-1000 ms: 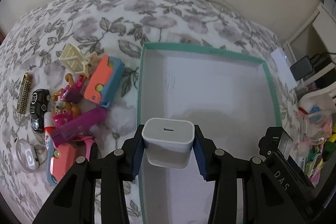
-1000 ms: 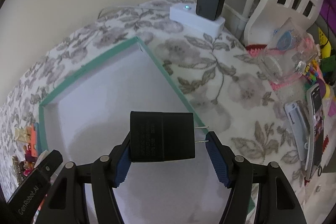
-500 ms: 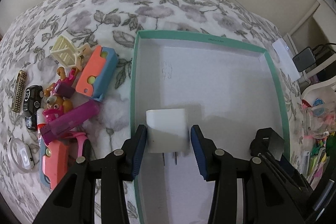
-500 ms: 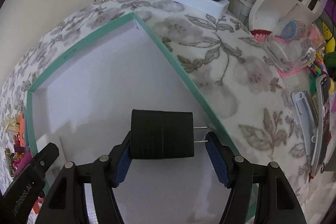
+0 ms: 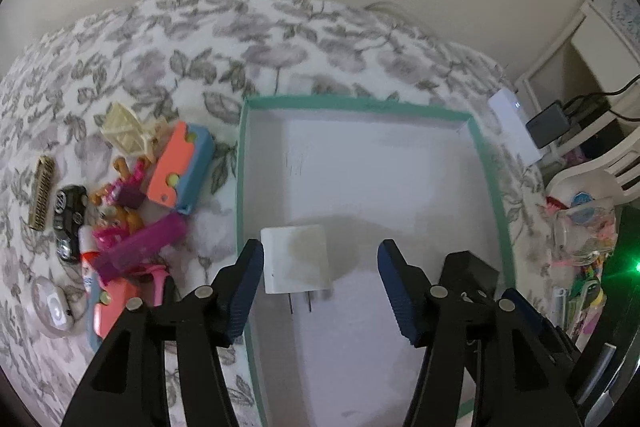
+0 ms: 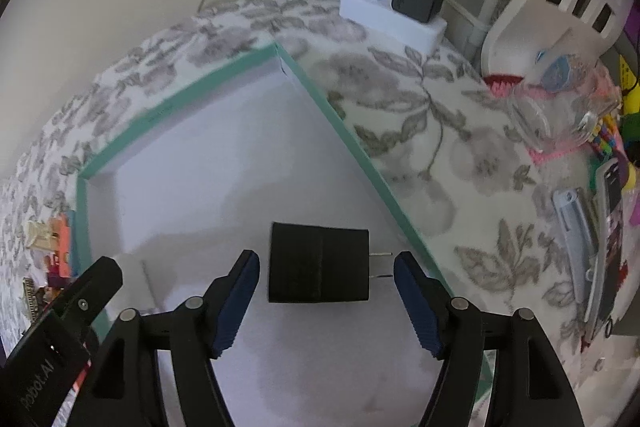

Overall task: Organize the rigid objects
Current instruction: 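Move both tools back toward the object cluster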

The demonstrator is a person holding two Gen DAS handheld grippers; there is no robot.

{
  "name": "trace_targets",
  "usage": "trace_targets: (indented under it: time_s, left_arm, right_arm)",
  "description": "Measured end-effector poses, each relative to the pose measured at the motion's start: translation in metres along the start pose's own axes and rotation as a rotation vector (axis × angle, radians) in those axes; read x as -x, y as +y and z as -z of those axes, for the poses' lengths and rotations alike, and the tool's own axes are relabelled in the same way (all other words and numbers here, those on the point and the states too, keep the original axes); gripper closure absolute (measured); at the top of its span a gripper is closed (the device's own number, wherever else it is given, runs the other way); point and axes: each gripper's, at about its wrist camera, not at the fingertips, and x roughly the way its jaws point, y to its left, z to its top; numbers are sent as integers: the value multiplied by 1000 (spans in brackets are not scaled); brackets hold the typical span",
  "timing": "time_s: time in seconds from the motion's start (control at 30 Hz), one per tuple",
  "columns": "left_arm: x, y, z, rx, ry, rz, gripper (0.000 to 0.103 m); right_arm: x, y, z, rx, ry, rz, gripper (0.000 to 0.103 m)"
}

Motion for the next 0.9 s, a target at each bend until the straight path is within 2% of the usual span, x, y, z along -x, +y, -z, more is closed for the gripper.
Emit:
trace_targets:
  time_s: [0.23, 0.3, 0.33, 0.47, 0.57, 0.6, 0.63, 0.83, 0.9]
  left_arm:
    - [34, 9, -10, 6, -71, -38, 37]
    - [44, 17, -12, 22, -89, -57, 22]
    - [49, 22, -13, 33, -98, -68, 20]
    - [68, 48, -14, 82, -136, -112, 19]
    - [82, 71, -14, 120, -162, -147, 17]
    - [85, 78, -14, 132, -168, -159, 11]
    - [90, 87, -14, 147, -174, -173, 9]
    - [102, 147, -6, 256, -146, -255, 8]
    - [107, 168, -1, 304, -140, -271, 8]
  right_arm:
    - [47, 8, -8, 23, -110, -19, 30]
    - [61, 13, -11, 40, -148, -21, 28]
    - [68, 16, -12, 48, -166, -23, 27]
    - [93, 28, -12, 76, -222, -41, 27]
    - [103, 40, -7, 97, -244, -58, 27]
    - [104, 47, -4, 113, -248, -62, 27]
    - [105, 54, 0, 133, -249, -64, 27]
    - [100, 100, 22, 253, -219, -108, 26]
    - [101, 115, 29, 287, -220, -121, 21]
